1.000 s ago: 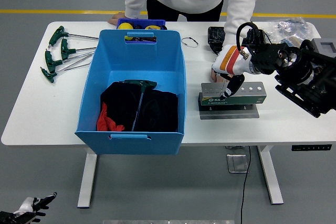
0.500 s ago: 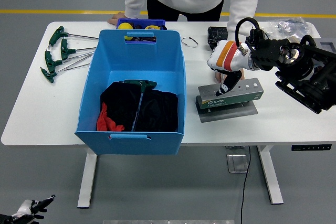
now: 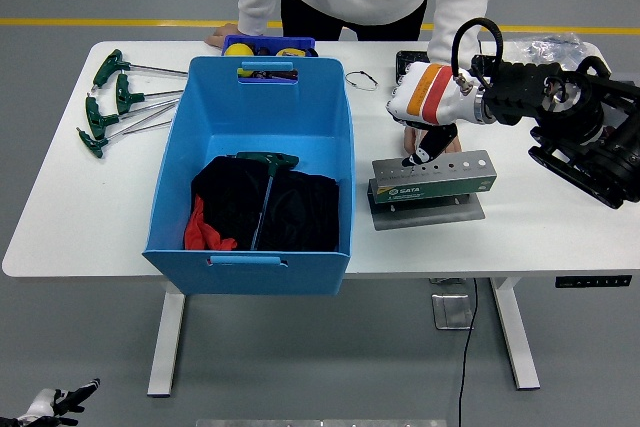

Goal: Lift tool from toolbox,place it in box,lift tool from toolbox,place it in box

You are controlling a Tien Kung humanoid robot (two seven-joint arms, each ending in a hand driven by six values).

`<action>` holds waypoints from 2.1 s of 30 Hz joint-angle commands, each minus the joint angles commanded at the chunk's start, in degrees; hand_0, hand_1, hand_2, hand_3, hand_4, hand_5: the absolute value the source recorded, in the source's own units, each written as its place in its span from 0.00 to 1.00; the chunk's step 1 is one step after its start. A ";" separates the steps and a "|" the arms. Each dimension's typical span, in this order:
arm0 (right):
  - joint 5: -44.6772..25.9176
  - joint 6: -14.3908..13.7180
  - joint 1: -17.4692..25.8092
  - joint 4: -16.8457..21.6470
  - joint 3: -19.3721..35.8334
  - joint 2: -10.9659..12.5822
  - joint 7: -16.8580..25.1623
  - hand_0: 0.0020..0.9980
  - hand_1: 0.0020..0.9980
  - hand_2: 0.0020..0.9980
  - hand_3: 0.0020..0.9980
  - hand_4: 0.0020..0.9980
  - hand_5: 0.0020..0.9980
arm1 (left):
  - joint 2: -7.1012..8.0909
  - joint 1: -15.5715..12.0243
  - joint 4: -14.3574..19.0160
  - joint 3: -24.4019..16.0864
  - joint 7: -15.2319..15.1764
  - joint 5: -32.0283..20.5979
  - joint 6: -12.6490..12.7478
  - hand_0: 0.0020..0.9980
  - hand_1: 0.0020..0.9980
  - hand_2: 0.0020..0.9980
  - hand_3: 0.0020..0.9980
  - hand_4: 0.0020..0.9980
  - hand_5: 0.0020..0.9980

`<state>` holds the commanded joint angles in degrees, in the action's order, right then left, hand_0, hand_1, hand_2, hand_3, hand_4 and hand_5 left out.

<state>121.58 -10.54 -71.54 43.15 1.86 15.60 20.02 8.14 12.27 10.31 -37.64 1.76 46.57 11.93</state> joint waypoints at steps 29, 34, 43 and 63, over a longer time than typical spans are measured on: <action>-2.56 4.83 -9.31 13.83 2.54 3.20 -2.24 0.04 0.00 0.01 0.02 0.87 0.70 | 0.72 -0.95 0.00 -2.92 0.39 3.13 -0.24 0.62 0.65 0.70 0.73 0.75 0.67; -2.67 4.57 -9.81 17.28 9.08 2.58 -3.11 0.04 0.00 0.01 0.01 0.87 0.70 | 0.74 -0.90 0.00 -3.09 0.30 3.21 -0.23 0.62 0.65 0.70 0.73 0.75 0.67; -4.57 3.43 -9.70 23.18 7.42 -2.62 -3.98 0.04 0.00 0.01 0.01 0.87 0.70 | 0.68 -0.79 0.00 -3.26 0.51 3.71 -0.28 0.62 0.65 0.70 0.73 0.75 0.67; -3.44 -0.57 -8.17 18.81 0.18 -11.78 -7.50 0.62 0.64 0.71 0.60 0.92 0.67 | 0.90 0.44 0.00 -4.58 0.55 6.03 0.56 0.59 0.62 0.69 0.72 0.75 0.67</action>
<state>118.14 -11.11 -79.71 61.96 2.04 3.82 12.52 9.04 12.71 10.31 -42.21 2.30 52.61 12.49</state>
